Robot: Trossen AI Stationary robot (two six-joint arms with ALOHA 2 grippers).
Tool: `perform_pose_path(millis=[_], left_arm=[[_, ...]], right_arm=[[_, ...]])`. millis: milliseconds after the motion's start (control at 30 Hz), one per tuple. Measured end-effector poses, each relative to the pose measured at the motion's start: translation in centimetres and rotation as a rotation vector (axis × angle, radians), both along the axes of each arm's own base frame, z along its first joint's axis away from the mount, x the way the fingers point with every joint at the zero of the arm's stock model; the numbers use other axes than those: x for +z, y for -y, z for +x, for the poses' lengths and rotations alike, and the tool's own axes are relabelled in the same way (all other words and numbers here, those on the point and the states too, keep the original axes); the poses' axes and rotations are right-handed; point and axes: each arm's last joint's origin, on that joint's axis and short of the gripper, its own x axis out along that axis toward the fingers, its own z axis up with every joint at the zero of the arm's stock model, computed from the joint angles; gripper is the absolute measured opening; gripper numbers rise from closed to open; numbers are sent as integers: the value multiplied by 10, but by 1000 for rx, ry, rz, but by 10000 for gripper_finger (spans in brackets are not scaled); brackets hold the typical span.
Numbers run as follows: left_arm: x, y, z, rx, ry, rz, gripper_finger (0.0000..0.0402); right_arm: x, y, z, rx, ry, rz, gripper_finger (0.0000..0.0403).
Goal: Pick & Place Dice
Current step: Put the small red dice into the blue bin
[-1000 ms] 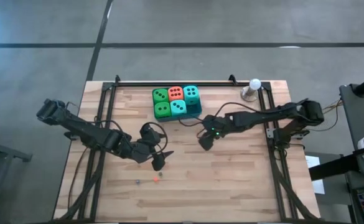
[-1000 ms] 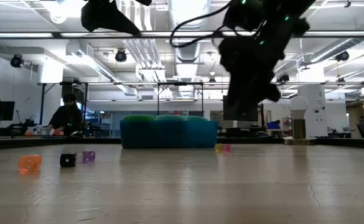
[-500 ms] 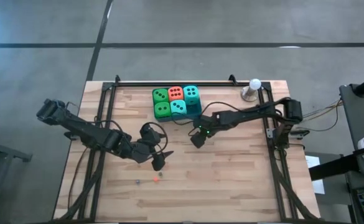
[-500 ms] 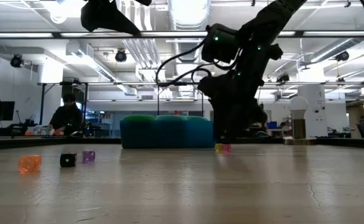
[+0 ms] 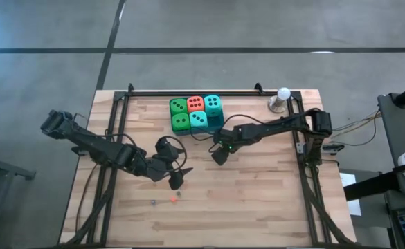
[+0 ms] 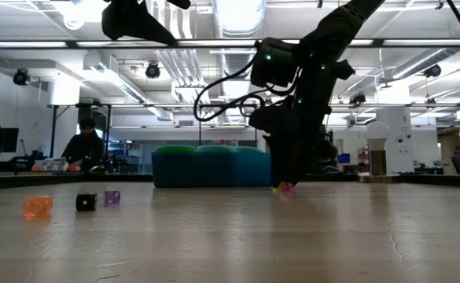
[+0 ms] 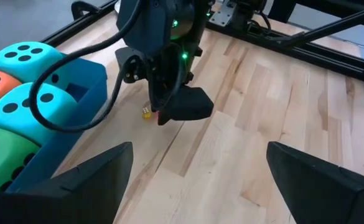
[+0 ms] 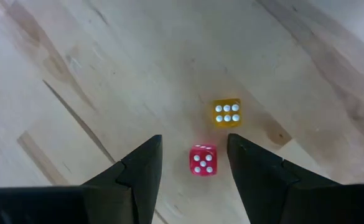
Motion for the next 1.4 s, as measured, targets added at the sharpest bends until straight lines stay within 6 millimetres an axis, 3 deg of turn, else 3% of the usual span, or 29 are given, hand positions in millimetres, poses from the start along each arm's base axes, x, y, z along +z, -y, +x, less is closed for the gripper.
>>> perform_pose_path(millis=[533, 933, 1400], left_arm=[[0, 0, 0, 0, 0, 0, 372], [0, 0, 0, 0, 0, 0, 372], [0, 0, 0, 0, -1, 0, 374]], right_arm=[[-1, 0, 0, 8, -5, -14, 48], [3, 0, -1, 13, -15, -16, 51], [85, 10, 4, 77, 110, -123, 52]])
